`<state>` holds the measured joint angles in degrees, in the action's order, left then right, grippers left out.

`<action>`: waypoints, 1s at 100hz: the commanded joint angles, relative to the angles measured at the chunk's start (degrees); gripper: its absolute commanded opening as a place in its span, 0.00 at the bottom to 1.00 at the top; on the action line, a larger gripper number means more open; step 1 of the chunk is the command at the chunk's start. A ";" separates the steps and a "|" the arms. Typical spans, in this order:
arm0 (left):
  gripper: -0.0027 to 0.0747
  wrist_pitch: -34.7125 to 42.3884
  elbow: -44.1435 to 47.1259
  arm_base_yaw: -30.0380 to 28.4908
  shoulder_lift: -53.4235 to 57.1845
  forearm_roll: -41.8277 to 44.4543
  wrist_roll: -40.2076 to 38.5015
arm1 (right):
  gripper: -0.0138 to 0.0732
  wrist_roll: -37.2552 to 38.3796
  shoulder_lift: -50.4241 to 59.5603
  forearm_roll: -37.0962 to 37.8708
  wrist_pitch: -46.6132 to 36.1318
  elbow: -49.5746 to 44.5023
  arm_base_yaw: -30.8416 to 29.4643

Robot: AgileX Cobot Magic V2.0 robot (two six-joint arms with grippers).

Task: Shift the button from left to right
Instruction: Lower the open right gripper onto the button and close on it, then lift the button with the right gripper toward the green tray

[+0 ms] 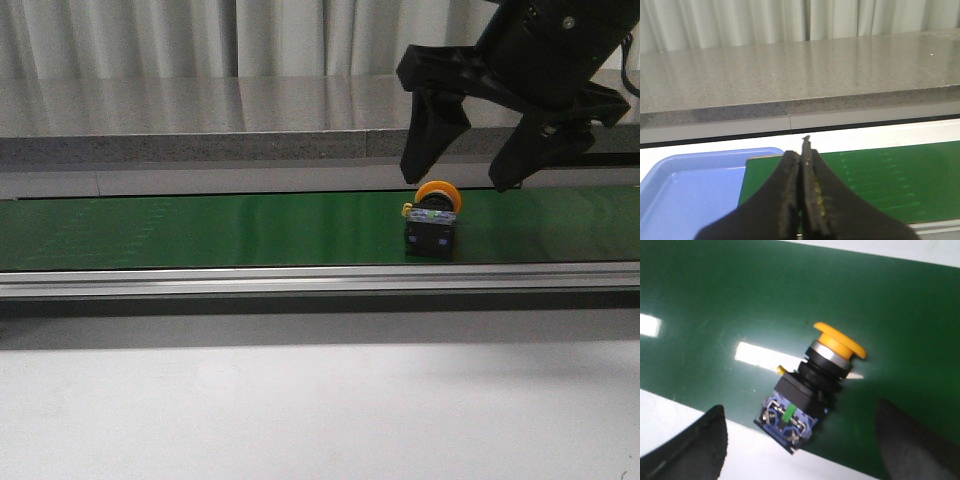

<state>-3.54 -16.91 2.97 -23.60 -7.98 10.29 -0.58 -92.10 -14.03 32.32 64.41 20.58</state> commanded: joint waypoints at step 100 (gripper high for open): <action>0.01 4.71 -1.71 0.54 -0.28 -0.68 0.01 | 0.38 -0.20 -1.94 4.05 4.36 5.64 -0.34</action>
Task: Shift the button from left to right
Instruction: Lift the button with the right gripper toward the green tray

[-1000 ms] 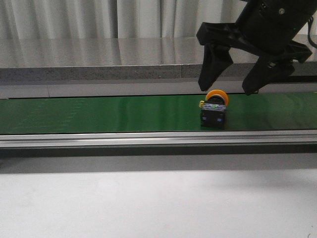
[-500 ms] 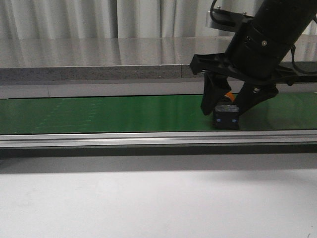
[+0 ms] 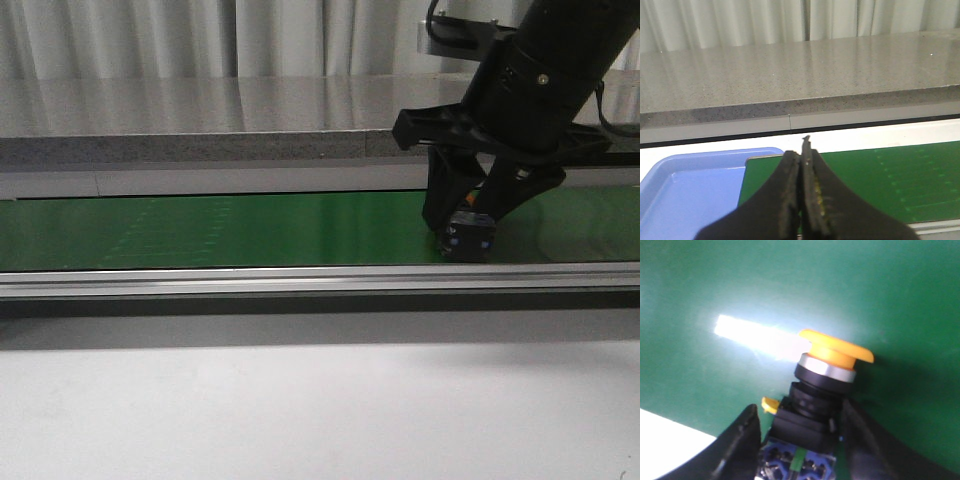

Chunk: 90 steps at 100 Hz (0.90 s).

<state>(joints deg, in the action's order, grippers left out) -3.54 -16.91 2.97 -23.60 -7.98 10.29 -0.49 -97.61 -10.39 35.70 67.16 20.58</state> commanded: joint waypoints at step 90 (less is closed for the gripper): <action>0.01 4.71 -1.71 0.54 -0.28 -0.68 0.01 | 0.38 -1.86 8.73 13.83 9.63 11.38 -29.58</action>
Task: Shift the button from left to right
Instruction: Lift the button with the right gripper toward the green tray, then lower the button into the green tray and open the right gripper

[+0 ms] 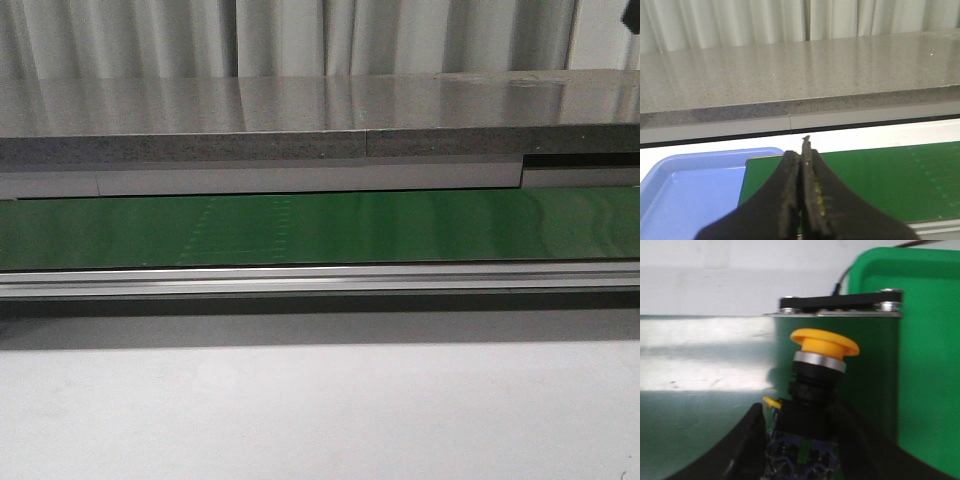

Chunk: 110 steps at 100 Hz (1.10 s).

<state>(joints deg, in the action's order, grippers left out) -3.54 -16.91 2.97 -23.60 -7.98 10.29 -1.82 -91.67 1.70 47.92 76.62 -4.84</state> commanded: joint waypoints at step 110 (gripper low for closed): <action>0.01 4.71 -1.71 0.54 -0.28 -0.68 0.01 | 0.59 -5.03 -14.41 3.06 -9.55 1.93 -16.16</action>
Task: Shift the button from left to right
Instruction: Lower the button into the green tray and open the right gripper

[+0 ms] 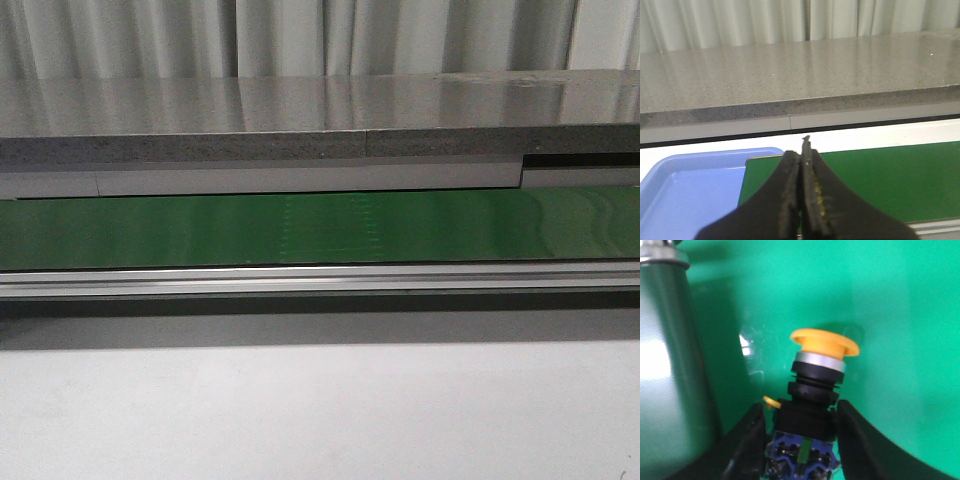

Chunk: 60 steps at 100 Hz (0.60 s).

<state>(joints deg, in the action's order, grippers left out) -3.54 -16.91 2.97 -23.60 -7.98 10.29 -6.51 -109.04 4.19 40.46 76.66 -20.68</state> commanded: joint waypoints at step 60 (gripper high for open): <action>0.01 4.71 -1.71 0.54 -0.28 -0.68 0.01 | 0.73 1.83 9.87 -2.33 -5.64 2.38 0.24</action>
<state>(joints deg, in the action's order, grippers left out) -3.54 -16.91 2.97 -23.60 -7.98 10.29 -4.93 -105.28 3.52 38.64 77.09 -20.68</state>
